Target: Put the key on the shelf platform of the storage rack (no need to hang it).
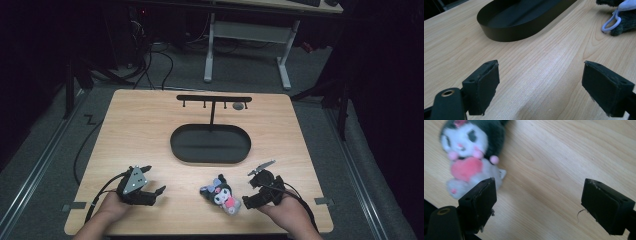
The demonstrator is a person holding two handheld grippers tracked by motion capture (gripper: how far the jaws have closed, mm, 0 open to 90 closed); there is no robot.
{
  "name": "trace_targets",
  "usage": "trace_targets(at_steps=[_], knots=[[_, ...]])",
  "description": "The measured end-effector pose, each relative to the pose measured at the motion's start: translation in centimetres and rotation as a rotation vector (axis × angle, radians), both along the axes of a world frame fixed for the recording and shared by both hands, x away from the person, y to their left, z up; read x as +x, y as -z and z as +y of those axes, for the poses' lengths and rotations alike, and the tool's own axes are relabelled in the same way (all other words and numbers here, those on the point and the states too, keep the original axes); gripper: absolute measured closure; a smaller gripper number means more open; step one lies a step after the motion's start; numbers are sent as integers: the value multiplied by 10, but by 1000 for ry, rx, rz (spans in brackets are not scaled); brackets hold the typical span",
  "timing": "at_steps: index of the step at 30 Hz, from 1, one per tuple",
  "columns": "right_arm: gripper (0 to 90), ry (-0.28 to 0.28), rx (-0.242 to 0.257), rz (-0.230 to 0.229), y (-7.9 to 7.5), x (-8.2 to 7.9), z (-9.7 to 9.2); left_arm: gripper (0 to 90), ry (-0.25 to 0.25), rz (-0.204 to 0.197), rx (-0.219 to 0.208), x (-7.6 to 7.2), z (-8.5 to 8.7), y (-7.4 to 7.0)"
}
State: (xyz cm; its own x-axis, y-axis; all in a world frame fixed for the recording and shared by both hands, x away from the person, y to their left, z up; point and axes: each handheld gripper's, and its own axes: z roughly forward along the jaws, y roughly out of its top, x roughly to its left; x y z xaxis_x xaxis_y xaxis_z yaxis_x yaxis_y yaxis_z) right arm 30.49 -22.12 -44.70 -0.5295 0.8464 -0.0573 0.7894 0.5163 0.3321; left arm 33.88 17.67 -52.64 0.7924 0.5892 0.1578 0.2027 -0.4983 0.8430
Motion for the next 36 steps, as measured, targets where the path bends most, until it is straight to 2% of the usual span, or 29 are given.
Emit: trace_targets(at_steps=[5,10,20,32,36], knots=[[129,-29,16,-11,-8,1,13,154,0,0,-1,0,0,0],[131,-48,26,-13,-9,0,23,154,1,1,-2,0,0,0],[138,-97,33,6,-2,-7,41,154,3,-1,-1,0,0,0],[159,-107,28,51,13,-12,50,154,3,0,-2,0,0,0],[159,-114,25,53,17,-13,53,154,3,0,-1,0,0,0]])
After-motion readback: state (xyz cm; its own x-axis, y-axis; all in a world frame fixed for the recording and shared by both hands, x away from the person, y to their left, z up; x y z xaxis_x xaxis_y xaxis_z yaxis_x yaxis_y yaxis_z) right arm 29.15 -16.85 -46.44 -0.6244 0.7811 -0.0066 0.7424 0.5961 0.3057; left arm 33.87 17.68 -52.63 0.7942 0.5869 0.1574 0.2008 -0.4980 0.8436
